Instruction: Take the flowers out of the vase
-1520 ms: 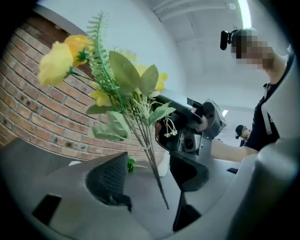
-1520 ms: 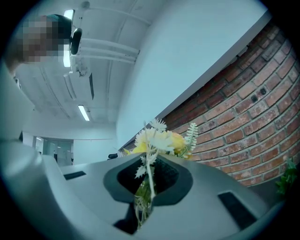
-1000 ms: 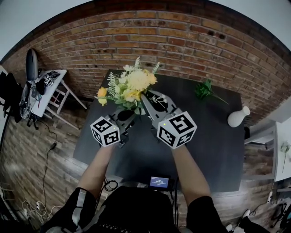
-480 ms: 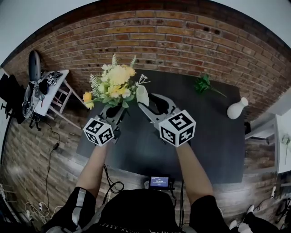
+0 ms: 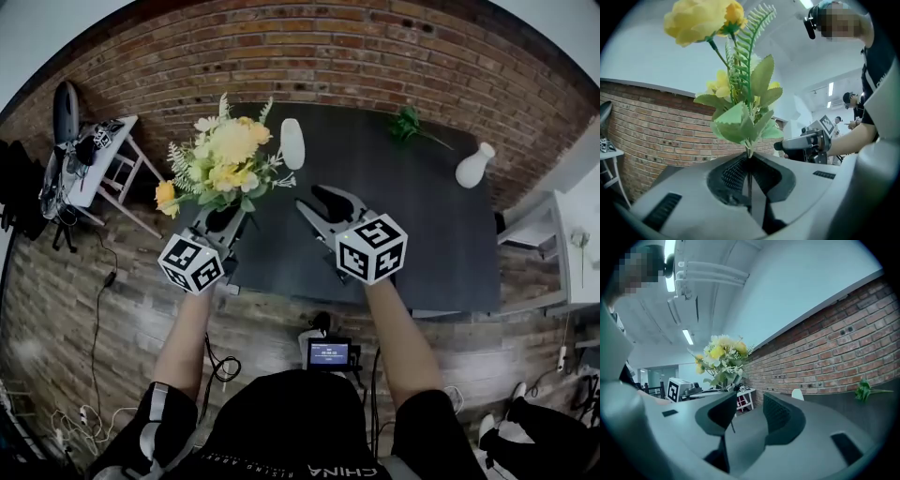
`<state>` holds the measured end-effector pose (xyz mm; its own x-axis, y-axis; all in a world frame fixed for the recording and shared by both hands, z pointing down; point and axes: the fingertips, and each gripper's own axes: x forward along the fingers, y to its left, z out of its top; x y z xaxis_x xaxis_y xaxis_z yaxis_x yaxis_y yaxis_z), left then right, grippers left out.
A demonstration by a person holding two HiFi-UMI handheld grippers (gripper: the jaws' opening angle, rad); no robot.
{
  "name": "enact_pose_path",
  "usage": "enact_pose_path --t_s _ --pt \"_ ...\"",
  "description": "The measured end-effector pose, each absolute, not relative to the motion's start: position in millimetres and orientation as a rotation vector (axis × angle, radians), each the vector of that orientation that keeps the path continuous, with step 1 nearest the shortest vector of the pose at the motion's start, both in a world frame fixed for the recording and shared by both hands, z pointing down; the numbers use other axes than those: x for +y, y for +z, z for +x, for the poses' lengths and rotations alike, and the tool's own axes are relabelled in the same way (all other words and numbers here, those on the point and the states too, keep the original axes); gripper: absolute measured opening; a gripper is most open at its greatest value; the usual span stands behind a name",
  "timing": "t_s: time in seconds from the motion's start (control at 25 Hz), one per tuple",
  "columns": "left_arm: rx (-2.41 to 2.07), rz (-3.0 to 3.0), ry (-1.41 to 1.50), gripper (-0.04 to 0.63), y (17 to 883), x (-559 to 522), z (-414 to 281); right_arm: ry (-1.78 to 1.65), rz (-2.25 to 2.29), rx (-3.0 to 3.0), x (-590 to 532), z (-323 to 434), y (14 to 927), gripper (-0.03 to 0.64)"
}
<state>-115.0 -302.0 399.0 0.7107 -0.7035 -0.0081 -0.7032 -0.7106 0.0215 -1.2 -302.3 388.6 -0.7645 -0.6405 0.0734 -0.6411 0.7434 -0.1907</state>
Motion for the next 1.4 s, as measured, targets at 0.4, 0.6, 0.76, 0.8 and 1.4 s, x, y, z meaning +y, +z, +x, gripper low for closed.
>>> enact_pose_path --t_s 0.4,0.6,0.76,0.8,1.4 --pt "-1.112 2.882 -0.020 0.021 429.0 -160.3 -100.2 0.397 1.163 -2.749 -149.8 26.3 435.3 0.115" --pt "-1.123 2.863 -0.005 0.021 423.6 -142.5 -91.0 0.359 1.171 -2.683 -136.4 39.0 429.4 0.005" --pt "-1.169 2.855 0.003 0.021 428.9 -114.6 -68.2 0.340 1.109 -2.722 -115.9 54.3 433.0 0.005" --pt "-1.178 2.853 0.014 0.021 432.8 -104.2 -59.5 0.343 1.097 -2.735 -106.2 61.8 435.9 0.005" --pt "-1.207 2.815 0.037 0.021 439.8 -72.7 -1.1 0.274 1.184 -2.748 -86.5 135.2 431.7 0.005"
